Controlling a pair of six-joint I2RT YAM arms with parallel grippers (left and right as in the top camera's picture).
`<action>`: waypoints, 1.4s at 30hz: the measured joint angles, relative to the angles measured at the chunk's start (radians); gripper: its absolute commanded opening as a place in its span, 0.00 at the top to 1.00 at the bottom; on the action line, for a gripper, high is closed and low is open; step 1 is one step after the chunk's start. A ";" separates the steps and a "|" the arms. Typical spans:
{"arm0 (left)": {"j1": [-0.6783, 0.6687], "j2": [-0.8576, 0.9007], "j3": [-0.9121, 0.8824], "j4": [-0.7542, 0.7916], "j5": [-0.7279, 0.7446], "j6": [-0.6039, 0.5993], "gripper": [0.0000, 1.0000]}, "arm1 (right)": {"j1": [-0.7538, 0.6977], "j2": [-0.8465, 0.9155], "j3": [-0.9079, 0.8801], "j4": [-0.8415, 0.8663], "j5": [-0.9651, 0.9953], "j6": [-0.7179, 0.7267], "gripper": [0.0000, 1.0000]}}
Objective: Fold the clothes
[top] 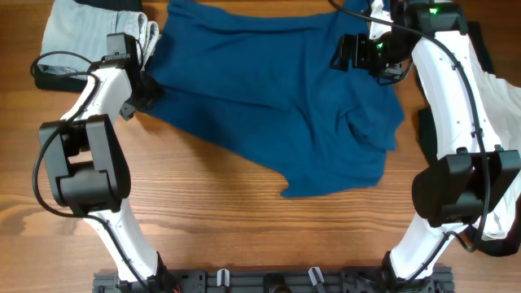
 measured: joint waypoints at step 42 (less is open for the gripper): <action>0.063 -0.410 -0.001 -0.659 -0.065 0.035 0.96 | 0.000 -0.192 -0.008 -0.355 0.064 0.056 0.09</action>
